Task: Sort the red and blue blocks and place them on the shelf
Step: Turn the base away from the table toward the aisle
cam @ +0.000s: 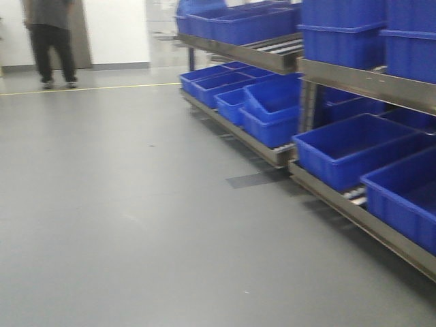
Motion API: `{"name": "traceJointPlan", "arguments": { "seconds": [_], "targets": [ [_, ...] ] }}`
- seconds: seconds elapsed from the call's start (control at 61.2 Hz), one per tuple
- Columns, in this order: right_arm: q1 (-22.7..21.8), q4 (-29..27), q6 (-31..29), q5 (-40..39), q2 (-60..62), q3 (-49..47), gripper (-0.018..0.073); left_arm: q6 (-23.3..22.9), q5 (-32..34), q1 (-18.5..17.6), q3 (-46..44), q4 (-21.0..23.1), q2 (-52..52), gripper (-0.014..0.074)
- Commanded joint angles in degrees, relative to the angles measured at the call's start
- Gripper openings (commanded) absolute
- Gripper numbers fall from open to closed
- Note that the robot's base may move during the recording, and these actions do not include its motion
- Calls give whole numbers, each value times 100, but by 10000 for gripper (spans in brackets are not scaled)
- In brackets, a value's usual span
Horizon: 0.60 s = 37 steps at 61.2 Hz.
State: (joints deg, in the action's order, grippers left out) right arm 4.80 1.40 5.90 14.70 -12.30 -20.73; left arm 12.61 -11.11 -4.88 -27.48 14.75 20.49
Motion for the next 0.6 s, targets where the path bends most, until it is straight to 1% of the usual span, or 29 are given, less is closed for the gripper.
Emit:
{"name": "traceJointPlan", "arguments": {
  "seconds": [0.0,0.588],
  "targets": [
    [-4,55,-33,-542,-59,-146,69,-49,468,10,-159,68,30,122],
    [-4,55,-33,-542,-59,-146,69,-49,468,10,-159,68,30,122]
  ]
}}
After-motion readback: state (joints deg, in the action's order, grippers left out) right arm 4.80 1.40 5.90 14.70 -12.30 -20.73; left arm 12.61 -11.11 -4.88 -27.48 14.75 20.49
